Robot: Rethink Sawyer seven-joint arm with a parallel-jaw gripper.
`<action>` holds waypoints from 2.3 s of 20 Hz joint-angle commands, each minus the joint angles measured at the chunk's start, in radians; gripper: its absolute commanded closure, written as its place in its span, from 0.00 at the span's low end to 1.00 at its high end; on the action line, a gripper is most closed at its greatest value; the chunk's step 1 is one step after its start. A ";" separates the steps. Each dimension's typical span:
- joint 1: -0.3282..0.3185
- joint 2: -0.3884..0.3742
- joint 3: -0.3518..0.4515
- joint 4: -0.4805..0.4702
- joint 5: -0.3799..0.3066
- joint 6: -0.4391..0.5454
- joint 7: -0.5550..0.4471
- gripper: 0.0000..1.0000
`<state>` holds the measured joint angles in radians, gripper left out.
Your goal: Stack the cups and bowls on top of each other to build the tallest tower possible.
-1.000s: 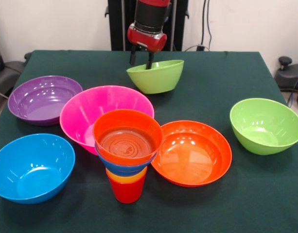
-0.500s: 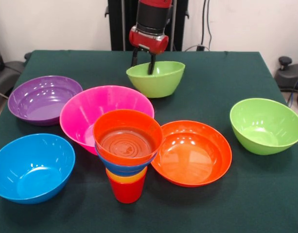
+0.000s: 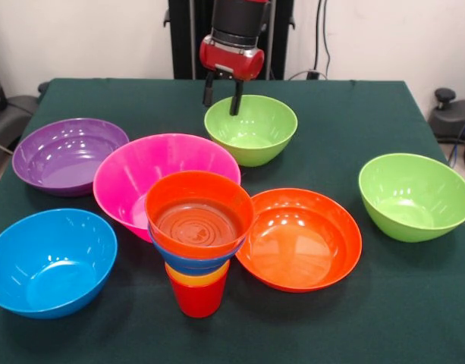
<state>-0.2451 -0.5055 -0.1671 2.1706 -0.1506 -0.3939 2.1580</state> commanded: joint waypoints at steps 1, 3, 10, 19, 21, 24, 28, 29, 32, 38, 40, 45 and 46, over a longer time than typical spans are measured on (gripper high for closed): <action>0.006 0.002 0.121 -0.041 0.048 0.056 0.174 0.00; 0.008 0.018 0.121 -0.050 0.047 0.057 0.167 0.00; 0.020 0.114 0.123 -0.087 0.051 0.011 0.170 0.00; 0.022 0.155 0.112 -0.097 0.054 -0.019 0.174 0.00; 0.020 0.155 0.111 -0.098 0.050 -0.023 0.171 1.00; 0.021 0.153 0.107 -0.100 0.045 -0.027 0.166 1.00; 0.011 0.148 0.116 -0.098 0.038 -0.025 0.164 1.00; 0.012 0.146 0.116 -0.098 0.038 -0.026 0.164 1.00; 0.009 0.140 0.118 -0.102 0.033 -0.029 0.162 1.00; -0.017 0.026 0.136 -0.081 0.015 0.052 0.141 1.00; -0.034 -0.010 0.153 -0.077 0.011 0.090 0.134 1.00; -0.066 -0.087 0.188 -0.076 0.019 0.188 0.112 1.00; -0.069 -0.096 0.194 -0.074 0.019 0.198 0.110 1.00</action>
<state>-0.2842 -0.5481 -0.1154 2.1700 -0.1509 -0.3733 2.1582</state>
